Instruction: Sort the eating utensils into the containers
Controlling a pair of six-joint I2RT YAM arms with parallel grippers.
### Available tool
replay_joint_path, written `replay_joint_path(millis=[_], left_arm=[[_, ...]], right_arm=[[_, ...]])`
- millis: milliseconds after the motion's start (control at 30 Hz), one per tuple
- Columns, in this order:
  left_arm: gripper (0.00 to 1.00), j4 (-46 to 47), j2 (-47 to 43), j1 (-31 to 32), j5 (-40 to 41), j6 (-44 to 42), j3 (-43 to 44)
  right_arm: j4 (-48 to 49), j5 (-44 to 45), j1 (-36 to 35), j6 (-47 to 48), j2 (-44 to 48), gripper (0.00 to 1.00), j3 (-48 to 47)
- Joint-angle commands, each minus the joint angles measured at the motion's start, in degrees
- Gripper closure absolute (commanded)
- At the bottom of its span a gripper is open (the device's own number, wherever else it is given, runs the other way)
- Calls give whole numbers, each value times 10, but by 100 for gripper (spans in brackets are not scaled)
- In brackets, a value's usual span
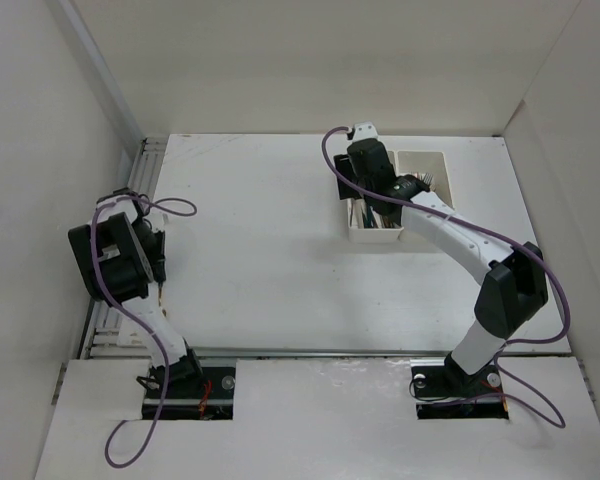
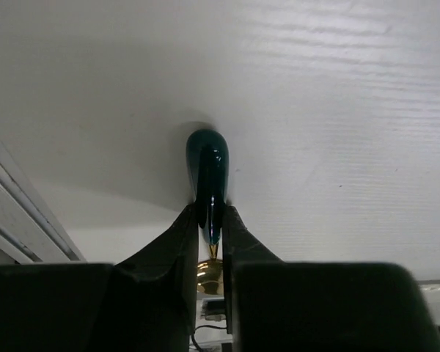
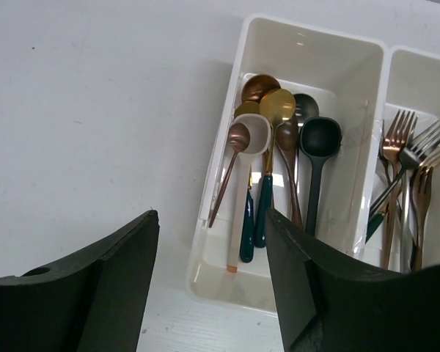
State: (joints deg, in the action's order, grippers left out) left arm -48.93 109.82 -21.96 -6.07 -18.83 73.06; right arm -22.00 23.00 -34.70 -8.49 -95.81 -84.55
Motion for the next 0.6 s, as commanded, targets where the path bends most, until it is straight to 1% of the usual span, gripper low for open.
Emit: replay_joint_path(millis=[0, 100, 133, 167, 233, 267, 300, 367, 400, 467, 500, 567], left_arm=[[100, 34, 32, 30, -48, -32, 27], [100, 34, 32, 81, -55, -69, 32], [100, 51, 32, 100, -55, -76, 32], [100, 60, 26, 144, -45, -88, 32], [100, 83, 26, 196, -26, -102, 32], [100, 89, 26, 252, -11, -110, 32], [100, 96, 26, 280, -4, -131, 32], [100, 116, 26, 338, -4, -161, 27], [100, 123, 26, 398, 1, -177, 19], [100, 135, 26, 457, 1, -213, 14], [100, 135, 38, 503, 1, -219, 19], [98, 135, 50, 534, -10, -231, 24]], right_arm=[[3, 26, -1, 12, 5, 35, -25], [14, 38, -1, 17, 11, 35, -25], [14, 38, -1, 17, 16, 33, -25], [14, 43, -1, 17, 16, 33, -20], [20, 49, -1, 22, 21, 33, -20], [20, 49, -1, 23, 21, 33, -20], [26, 56, -1, 23, 21, 33, -15], [26, 56, -1, 23, 26, 33, -10], [26, 63, -1, 23, 32, 33, -10], [26, 64, -1, 23, 37, 33, -2], [26, 69, -1, 23, 43, 33, 4], [31, 74, -1, 23, 51, 33, 12]])
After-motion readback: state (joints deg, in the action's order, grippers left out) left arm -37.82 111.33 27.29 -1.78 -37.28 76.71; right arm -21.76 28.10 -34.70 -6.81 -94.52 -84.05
